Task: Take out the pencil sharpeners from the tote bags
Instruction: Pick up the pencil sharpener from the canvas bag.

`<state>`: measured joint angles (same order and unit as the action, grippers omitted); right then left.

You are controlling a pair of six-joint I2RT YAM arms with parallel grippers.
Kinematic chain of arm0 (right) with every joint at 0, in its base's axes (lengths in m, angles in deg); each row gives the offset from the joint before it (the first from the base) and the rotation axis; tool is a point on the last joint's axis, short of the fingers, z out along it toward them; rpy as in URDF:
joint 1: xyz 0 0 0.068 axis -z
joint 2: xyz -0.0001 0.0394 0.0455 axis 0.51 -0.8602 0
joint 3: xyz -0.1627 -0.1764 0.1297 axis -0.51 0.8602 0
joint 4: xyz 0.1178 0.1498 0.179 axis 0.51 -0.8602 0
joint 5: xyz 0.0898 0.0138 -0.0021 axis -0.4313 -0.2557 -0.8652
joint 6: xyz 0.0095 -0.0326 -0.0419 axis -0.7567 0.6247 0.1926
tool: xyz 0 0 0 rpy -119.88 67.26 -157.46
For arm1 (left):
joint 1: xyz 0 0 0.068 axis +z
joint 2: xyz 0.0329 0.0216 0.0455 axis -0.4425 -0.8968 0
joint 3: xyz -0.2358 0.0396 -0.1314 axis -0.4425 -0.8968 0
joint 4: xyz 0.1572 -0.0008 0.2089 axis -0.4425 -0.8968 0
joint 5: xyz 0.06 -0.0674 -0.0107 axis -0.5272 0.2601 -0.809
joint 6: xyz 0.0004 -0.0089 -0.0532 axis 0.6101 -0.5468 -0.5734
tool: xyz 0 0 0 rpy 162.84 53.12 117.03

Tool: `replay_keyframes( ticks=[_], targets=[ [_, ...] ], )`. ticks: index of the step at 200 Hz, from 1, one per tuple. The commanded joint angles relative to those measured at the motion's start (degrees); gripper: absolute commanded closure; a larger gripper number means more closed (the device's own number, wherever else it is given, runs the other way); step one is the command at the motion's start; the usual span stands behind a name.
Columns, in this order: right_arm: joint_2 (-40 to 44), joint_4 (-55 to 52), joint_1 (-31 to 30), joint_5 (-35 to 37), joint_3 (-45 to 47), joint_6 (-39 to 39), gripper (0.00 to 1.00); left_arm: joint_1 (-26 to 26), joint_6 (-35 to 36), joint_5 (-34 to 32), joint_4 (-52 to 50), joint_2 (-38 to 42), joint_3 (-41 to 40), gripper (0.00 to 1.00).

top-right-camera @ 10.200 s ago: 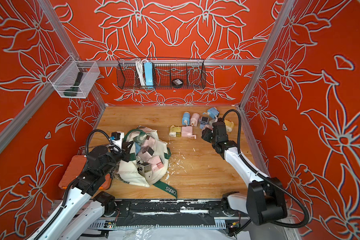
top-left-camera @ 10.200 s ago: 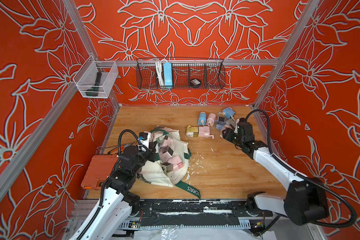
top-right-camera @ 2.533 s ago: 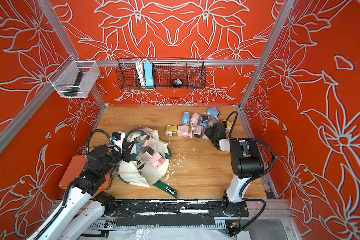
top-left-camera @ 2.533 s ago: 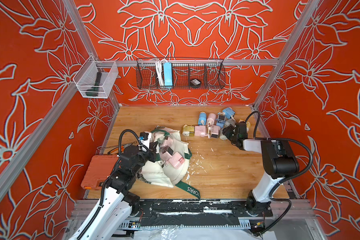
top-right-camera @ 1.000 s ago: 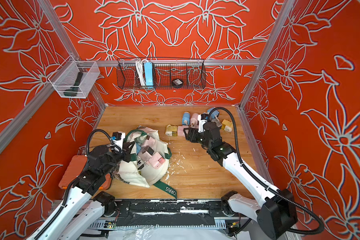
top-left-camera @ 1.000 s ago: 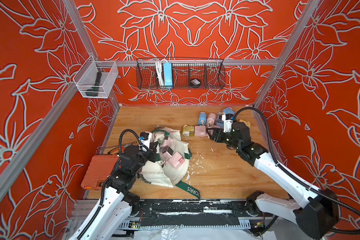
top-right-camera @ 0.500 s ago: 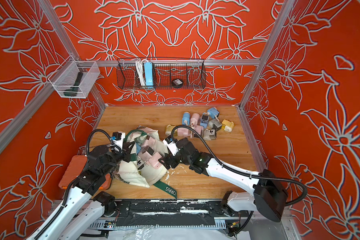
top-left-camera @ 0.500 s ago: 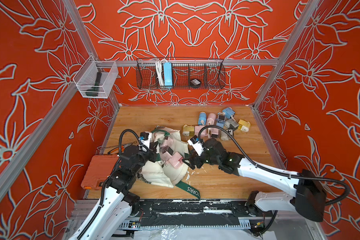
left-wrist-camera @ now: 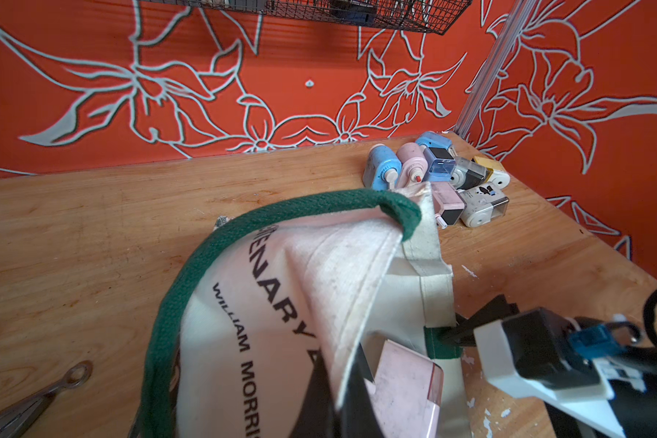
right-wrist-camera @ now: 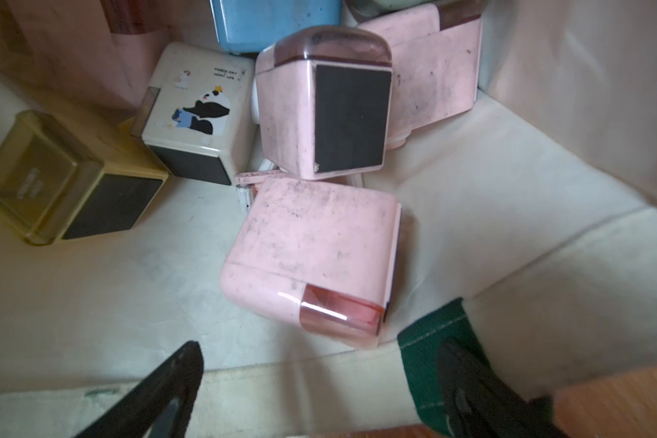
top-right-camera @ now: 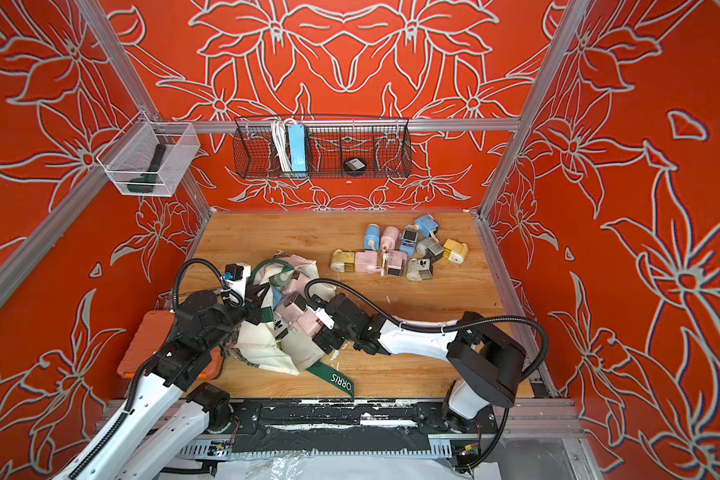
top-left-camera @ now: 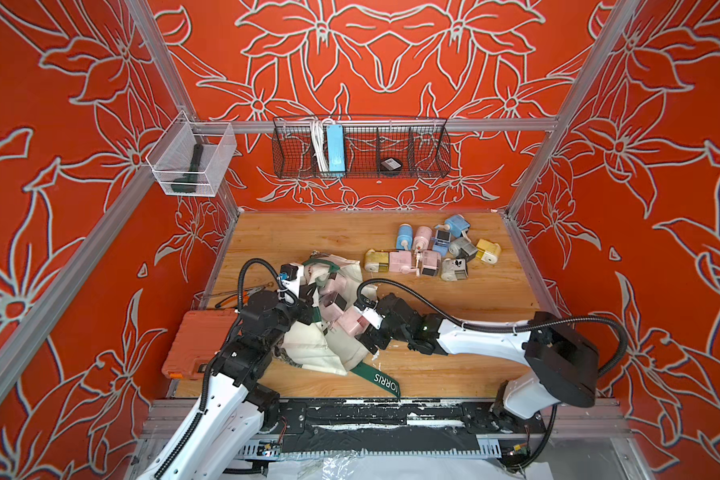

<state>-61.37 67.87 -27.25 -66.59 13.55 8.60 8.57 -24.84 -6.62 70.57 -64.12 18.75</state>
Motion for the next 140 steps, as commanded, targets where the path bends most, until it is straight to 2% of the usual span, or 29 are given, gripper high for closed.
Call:
replay_keyframes(
  ticks=[1,91,112,140],
  targets=[
    [-2.21,2.36,-0.54,2.07,-2.59,1.23,0.01,-0.32,-0.34,0.13,0.45,0.36,0.57,1.00],
    [-14.70,4.51,-0.54,1.12,-7.92,-1.98,0.01,-0.32,-0.25,-0.17,0.39,0.62,0.57,1.00],
    [-16.32,3.44,-0.54,0.60,-8.82,-2.83,0.08,-0.32,-0.25,-0.13,0.41,0.70,0.62,1.00],
    [-13.64,5.95,-0.54,-0.02,-6.61,-3.23,0.15,-0.32,-0.25,-0.31,0.39,0.80,0.57,1.00]
  ],
)
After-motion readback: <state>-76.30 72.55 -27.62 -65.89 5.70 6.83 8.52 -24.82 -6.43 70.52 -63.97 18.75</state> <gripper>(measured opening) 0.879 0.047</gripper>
